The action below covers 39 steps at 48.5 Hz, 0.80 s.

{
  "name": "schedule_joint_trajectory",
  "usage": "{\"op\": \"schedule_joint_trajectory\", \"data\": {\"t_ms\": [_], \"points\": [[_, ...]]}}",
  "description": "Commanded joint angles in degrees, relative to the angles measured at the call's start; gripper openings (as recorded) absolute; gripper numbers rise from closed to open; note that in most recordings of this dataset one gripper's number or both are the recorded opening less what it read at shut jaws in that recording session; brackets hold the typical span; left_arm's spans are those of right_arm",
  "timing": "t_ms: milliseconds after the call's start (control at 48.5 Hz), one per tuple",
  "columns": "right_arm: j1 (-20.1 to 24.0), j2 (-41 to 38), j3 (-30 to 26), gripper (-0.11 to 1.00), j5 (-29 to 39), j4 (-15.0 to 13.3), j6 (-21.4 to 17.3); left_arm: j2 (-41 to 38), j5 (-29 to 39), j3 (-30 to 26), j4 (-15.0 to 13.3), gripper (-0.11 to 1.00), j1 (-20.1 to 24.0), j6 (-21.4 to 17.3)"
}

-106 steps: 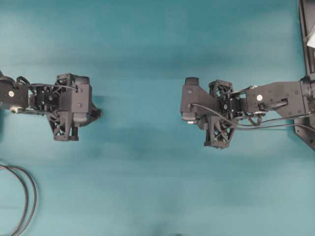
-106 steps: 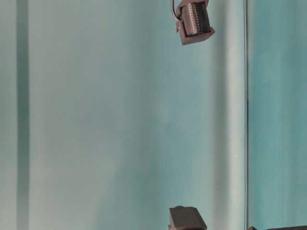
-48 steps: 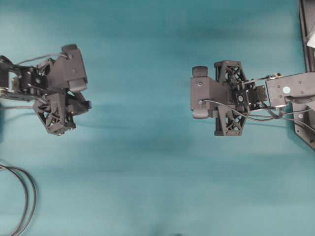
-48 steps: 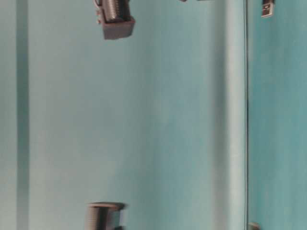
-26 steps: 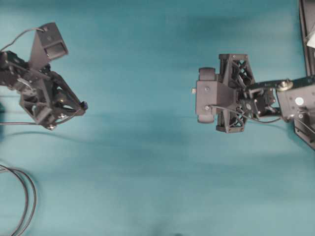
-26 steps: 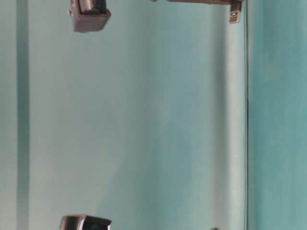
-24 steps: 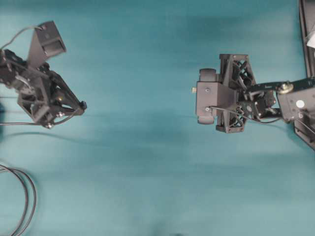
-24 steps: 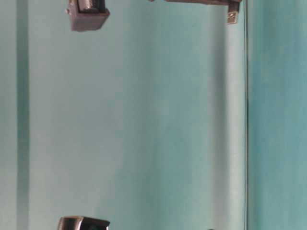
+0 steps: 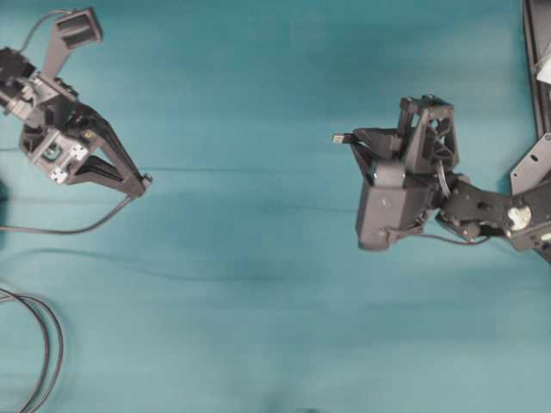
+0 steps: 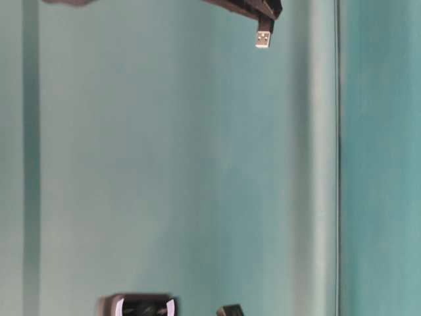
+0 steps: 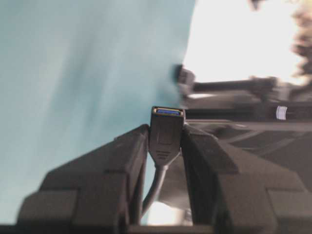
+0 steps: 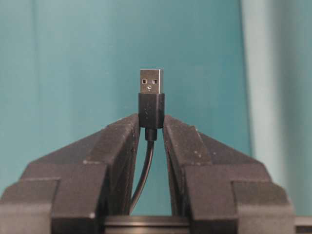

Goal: Insert the USB using both arms.
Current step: 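Rotate and bring the plug and socket toward each other midair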

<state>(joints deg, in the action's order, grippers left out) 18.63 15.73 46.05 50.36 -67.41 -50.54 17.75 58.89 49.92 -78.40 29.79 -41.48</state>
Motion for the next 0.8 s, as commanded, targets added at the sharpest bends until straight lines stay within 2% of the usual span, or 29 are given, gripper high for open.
{"op": "schedule_joint_trajectory", "data": {"t_ms": [0,41,103,206,371,516,702,784], "points": [[0.44,0.79,0.00,0.20,0.97,-1.58,-0.09,-4.83,6.59,-1.67,-4.92,0.24,1.32,-4.39],[0.53,0.79,0.18,0.20,1.14,-1.93,0.00,-8.17,10.37,-3.16,-6.06,0.24,1.76,-6.06],[0.62,0.79,0.53,0.20,1.32,-2.55,0.62,-12.30,14.06,-5.45,-6.33,0.24,1.85,-7.65],[0.79,0.62,0.53,0.20,1.76,-4.39,2.29,-17.49,16.26,-10.02,-6.33,0.24,1.85,-9.05],[2.20,-1.49,-0.09,0.20,3.52,-7.65,9.05,-23.29,18.90,-15.73,-6.33,0.24,2.20,-10.37],[3.25,-5.01,-2.46,0.20,5.71,-8.17,13.97,-26.89,22.32,-18.63,-6.33,0.24,2.29,-10.63],[4.66,-10.55,-5.98,0.20,6.06,-8.44,15.29,-29.00,23.55,-20.48,-6.33,0.24,2.37,-10.99],[5.36,-11.95,-7.21,0.20,6.33,-9.67,15.64,-30.15,24.96,-20.92,-6.33,0.24,2.29,-10.99]]}}
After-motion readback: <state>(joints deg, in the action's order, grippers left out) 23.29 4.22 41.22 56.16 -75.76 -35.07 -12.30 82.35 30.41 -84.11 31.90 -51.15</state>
